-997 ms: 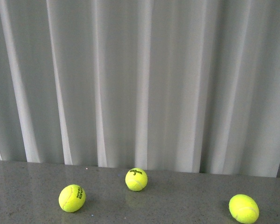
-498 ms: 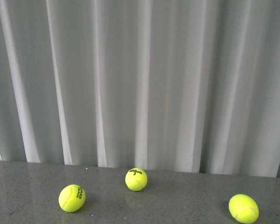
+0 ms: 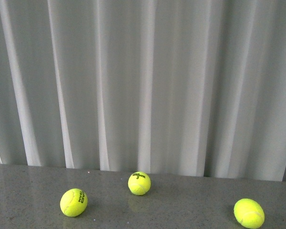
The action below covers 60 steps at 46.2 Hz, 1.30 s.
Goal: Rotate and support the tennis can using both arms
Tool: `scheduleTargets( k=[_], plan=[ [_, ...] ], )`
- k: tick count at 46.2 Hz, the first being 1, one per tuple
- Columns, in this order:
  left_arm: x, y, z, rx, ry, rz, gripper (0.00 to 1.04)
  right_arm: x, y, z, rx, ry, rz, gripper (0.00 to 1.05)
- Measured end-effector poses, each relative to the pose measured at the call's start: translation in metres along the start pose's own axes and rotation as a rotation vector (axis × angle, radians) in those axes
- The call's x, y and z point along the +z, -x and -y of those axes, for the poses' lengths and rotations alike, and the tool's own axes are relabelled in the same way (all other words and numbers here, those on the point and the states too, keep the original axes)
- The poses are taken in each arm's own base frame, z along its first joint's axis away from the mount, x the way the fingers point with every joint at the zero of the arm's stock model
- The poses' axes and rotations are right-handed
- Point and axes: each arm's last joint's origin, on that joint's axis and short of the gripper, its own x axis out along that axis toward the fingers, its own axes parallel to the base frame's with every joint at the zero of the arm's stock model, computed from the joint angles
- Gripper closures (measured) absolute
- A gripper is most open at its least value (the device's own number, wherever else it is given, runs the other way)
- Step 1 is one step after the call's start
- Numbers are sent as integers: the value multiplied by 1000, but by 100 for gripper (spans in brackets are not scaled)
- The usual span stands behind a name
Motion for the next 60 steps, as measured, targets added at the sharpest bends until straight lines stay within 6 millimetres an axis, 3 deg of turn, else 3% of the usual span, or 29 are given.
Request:
scheduleTargets(
  k=[14, 34, 40, 60],
  plan=[
    [0, 0, 0, 0, 0, 0, 7, -3, 11, 0, 0, 2, -7, 101],
    [0, 0, 0, 0, 0, 0, 7, -3, 11, 0, 1, 2, -6, 33],
    [0, 0, 0, 0, 0, 0, 7, -3, 11, 0, 1, 1, -6, 6],
    [0, 0, 0, 0, 0, 0, 7, -3, 11, 0, 0, 1, -6, 7]
  ],
)
